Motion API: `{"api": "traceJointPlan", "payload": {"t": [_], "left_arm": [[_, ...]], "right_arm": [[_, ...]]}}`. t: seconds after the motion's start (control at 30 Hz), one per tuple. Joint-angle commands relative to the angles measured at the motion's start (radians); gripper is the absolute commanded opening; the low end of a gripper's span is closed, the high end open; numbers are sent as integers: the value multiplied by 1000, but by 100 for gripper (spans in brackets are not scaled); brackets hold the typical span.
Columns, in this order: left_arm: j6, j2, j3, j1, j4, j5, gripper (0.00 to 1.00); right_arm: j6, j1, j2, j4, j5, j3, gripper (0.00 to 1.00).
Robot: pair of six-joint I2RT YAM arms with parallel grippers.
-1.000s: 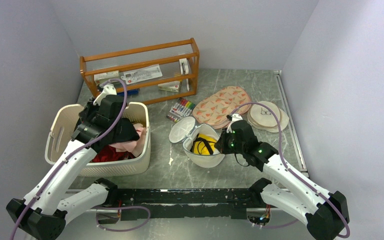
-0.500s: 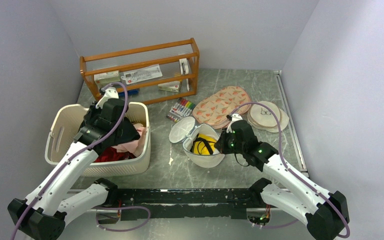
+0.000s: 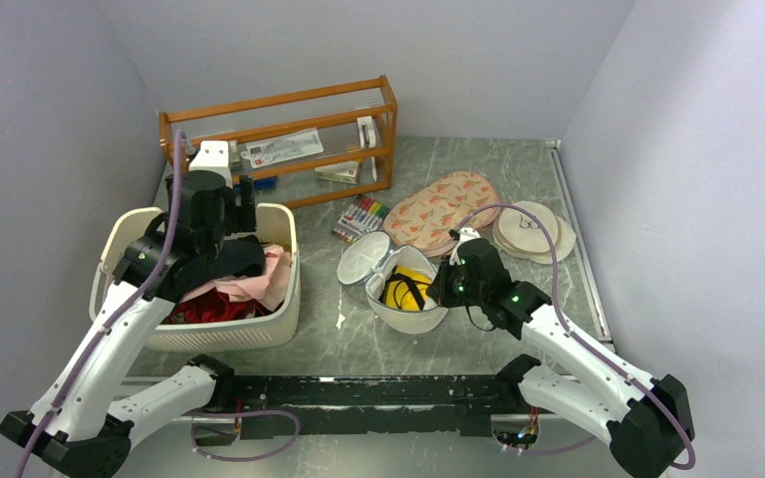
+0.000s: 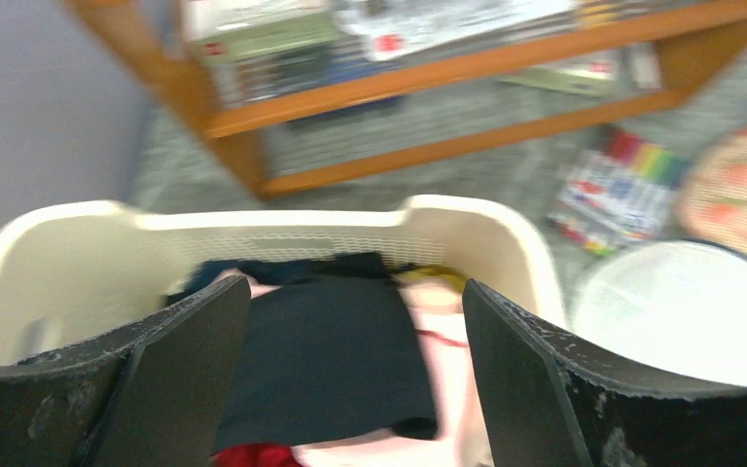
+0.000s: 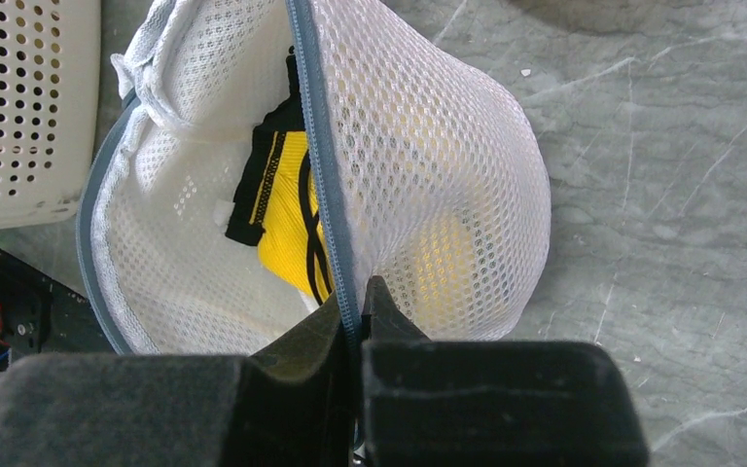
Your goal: Unzip the laundry bag and remove the bra
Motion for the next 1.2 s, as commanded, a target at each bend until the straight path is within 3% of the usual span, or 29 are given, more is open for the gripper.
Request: {"api": "traceJointPlan", "payload": {"t": [0.0,0.23,0.4,0.53,0.73,0.97,1.17], "left_arm": [[-124,18,23,5,62,428,93],[-178,79,-60,3,244,1000,91],[-336,51,-203,-41,507,1145,78],[-393,82,-271,-173,619,1057,66],[-322,257,-175,-431,480,774,50],[-363,458,-87,-580,460,624,55],[-392,593,-39,-619,489,589,53]], "right_arm": [[21,-3,-12,-2,-5,17,0],[55,-2,-35,-7,-13,1,0],[74,-2,-51,-9,-10,-3,0],[94,-2,-65,0,-12,-18,0],[102,-2,-73,20,-33,-31,0],[118,-1,-95,73,-110,-83,0],[152,-1,-123,119,-176,-130,0]]}}
